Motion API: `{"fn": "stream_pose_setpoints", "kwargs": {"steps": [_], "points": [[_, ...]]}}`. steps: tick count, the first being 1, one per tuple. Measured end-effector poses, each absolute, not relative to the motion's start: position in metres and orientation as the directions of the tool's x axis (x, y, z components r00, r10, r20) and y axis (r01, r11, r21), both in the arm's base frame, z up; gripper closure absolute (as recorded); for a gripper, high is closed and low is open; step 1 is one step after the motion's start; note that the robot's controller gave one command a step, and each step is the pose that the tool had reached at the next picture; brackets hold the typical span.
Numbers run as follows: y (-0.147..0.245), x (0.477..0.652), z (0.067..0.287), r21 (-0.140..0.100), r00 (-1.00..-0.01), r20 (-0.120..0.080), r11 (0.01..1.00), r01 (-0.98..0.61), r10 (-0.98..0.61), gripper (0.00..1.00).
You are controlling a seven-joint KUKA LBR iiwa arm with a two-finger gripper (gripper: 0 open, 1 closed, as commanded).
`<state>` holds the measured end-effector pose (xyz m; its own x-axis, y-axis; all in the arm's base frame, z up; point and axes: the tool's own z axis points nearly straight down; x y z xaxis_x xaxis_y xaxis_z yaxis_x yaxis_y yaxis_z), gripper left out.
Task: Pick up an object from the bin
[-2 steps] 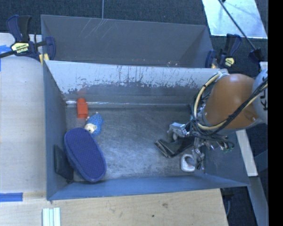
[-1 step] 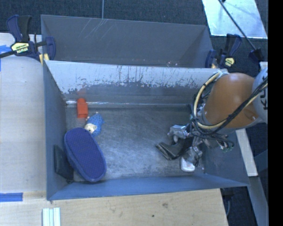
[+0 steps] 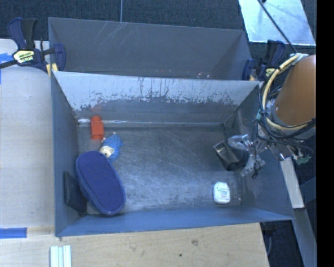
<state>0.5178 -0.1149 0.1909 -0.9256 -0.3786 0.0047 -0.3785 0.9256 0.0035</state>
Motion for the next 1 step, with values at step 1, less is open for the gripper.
{"fn": "stream_pose_setpoints", "kwargs": {"steps": [1], "points": [[-0.1122,0.5125,0.241,0.0,-0.926,-0.001,0.926,-0.377,-0.377,1.0]]}}
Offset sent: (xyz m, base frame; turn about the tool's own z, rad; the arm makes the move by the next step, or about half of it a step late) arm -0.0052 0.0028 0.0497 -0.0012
